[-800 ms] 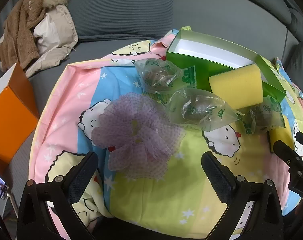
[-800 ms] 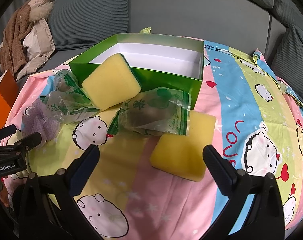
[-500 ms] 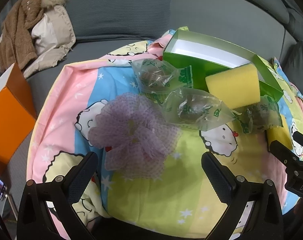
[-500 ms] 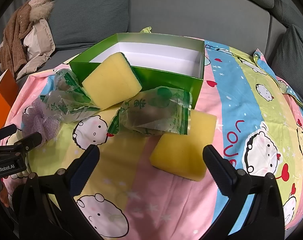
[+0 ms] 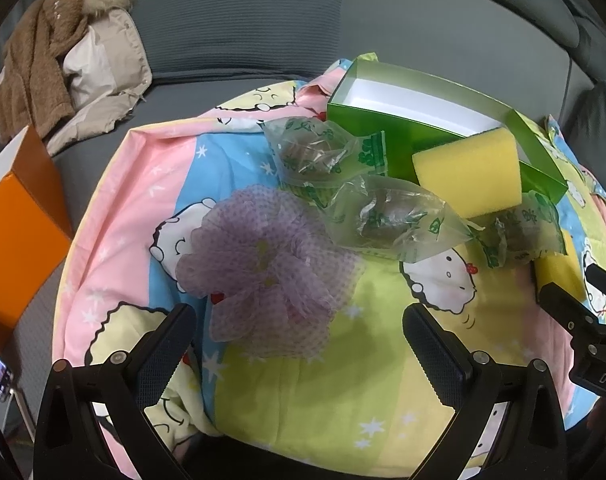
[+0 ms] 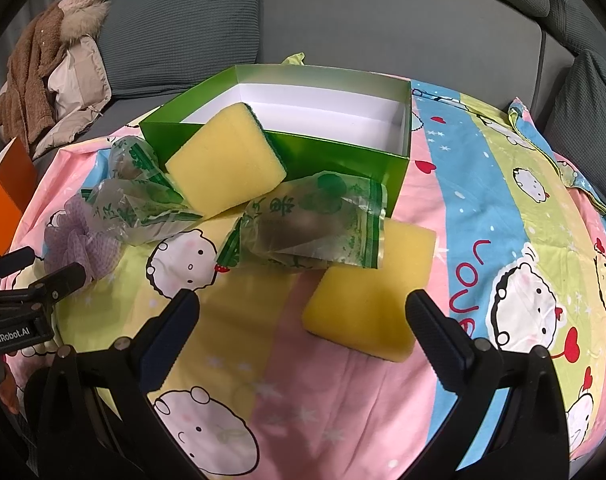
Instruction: Organize objects
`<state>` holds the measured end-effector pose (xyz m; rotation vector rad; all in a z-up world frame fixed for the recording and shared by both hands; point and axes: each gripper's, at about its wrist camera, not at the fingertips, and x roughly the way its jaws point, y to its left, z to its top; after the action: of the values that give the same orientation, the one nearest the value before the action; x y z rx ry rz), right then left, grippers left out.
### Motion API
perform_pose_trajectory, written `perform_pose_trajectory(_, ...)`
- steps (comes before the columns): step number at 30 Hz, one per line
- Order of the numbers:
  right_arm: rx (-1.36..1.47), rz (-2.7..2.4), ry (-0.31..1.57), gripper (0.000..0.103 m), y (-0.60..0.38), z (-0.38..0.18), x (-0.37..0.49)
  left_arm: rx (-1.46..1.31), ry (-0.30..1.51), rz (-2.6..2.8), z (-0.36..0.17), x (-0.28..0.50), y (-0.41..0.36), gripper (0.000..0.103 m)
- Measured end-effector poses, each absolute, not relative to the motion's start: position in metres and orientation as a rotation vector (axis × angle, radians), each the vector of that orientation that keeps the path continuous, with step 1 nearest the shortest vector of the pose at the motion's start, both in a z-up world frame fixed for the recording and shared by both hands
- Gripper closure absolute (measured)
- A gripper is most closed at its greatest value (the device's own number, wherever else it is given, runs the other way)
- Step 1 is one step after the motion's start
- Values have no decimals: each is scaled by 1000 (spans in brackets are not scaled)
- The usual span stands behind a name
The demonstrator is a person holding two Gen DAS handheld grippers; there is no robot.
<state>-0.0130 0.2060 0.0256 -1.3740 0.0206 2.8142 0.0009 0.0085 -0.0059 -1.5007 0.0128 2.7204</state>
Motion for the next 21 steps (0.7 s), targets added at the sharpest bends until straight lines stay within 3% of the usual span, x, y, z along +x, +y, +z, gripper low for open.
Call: perform_pose_trajectory(21,-1376,2812,17,0,205,26,-13,-1504,11,2717,-8,2,8,0)
